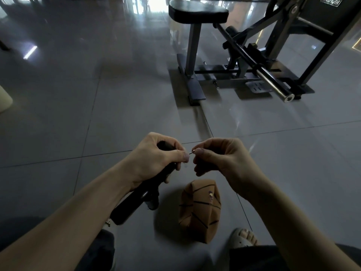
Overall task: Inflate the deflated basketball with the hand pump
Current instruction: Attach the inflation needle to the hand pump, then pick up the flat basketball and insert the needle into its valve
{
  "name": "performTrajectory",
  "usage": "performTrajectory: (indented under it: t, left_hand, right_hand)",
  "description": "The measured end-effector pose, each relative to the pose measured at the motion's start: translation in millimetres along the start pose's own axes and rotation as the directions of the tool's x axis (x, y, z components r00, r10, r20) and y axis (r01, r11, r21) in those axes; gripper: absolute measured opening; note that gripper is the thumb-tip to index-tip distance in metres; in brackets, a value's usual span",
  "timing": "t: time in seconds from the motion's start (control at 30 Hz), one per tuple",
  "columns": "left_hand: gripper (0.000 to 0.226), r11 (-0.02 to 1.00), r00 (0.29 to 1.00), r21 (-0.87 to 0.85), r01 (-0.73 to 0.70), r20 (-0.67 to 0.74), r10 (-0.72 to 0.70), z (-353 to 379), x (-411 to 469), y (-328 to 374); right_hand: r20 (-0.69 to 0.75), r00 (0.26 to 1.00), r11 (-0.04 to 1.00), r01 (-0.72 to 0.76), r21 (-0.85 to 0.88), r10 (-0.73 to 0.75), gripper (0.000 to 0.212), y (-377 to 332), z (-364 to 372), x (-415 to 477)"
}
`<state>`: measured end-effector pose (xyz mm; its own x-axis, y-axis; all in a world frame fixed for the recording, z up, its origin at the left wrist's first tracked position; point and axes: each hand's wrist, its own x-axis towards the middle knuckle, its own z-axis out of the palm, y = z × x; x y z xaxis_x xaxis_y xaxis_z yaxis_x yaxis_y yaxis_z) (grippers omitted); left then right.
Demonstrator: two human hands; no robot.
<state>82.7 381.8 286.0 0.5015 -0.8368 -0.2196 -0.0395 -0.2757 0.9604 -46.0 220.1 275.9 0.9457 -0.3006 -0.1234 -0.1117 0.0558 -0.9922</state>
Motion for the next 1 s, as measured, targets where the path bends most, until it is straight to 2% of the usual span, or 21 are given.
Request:
performTrajectory:
  t: [0.2,0.33,0.4,0.47,0.6,0.7,0.77,0.87,0.93,1.0]
  left_hand:
    - [0.018,0.993,0.998,0.094,0.064,0.017,-0.066,11,6,-11]
    - [0.020,0.981,0.991,0.146,0.128,0.027,-0.133,19,10,-24]
    - [0.021,0.976,0.989,0.161,0.146,-0.010,-0.146,23,13,-33]
    - [0.021,0.970,0.983,0.162,0.180,-0.059,-0.172,26,19,-49]
    - [0.021,0.945,0.970,0.233,0.231,-0.136,-0.204,46,29,-89]
    - [0.022,0.904,0.960,0.340,0.260,-0.191,-0.204,57,39,-122]
    - [0.023,0.888,0.951,0.366,0.279,-0.235,-0.202,60,48,-140]
    - [0.025,0.872,0.931,0.395,0.289,-0.327,-0.160,63,62,-160]
    - [0.027,0.836,0.930,0.474,0.277,-0.352,-0.109,69,66,-176]
    - [0.028,0.811,0.944,0.525,0.259,-0.314,-0.098,77,57,-192]
  right_hand:
    - [-0.019,0.996,0.992,-0.093,-0.085,0.091,0.016,14,-3,-8]
    - [-0.034,0.987,0.965,-0.162,-0.205,0.158,0.014,27,-7,-9]
    - [-0.101,0.977,0.942,-0.207,-0.264,0.186,0.018,38,-12,-6]
    - [-0.208,0.954,0.932,-0.267,-0.247,0.218,0.021,55,-18,-2]
    - [-0.430,0.871,0.906,-0.359,-0.225,0.238,0.038,101,-32,7]
    - [-0.513,0.808,0.835,-0.474,-0.278,0.289,0.047,144,-45,7]
    - [-0.554,0.749,0.811,-0.547,-0.210,0.362,0.048,173,-52,6]
    - [-0.576,0.636,0.772,-0.636,-0.014,0.514,0.038,216,-52,0]
    - [-0.516,0.608,0.727,-0.686,0.042,0.604,0.036,246,-49,-3]
    - [-0.488,0.604,0.721,-0.689,0.077,0.630,0.033,259,-45,-3]
